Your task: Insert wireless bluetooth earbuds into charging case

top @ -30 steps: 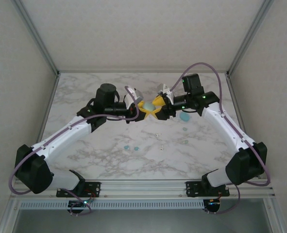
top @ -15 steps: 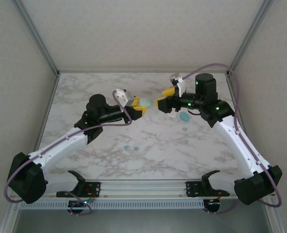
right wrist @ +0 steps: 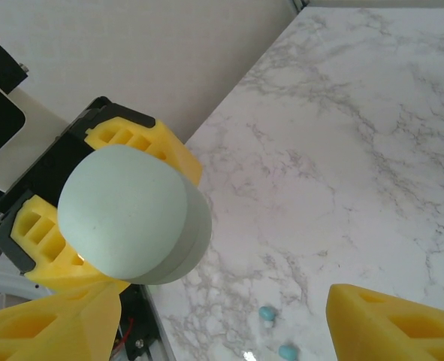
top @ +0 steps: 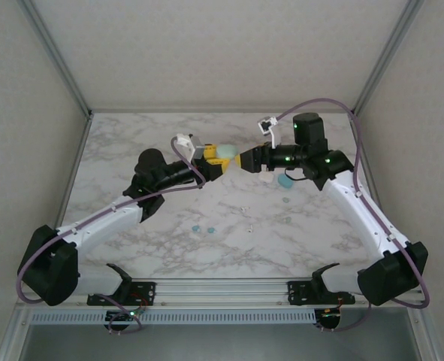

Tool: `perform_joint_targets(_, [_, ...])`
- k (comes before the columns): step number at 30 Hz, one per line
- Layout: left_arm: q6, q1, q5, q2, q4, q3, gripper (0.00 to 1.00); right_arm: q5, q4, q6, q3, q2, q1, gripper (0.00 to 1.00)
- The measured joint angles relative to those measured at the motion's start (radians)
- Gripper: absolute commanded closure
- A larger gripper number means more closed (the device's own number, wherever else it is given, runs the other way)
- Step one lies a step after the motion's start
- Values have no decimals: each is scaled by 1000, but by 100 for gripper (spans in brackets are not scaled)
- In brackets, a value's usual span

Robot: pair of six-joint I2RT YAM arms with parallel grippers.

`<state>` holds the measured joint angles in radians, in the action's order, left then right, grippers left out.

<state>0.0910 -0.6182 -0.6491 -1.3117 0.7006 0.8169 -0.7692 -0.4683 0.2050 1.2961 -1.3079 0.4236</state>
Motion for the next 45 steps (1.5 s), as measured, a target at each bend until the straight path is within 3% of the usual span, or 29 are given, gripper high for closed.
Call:
perform_joint_targets(29, [14,18,2,-11,-20,25,70,-9,-2,77,81,-61,0,29])
perform_joint_targets(45, [3,6,-32,0,-33,24,70,96,61,148,96,-76,1,25])
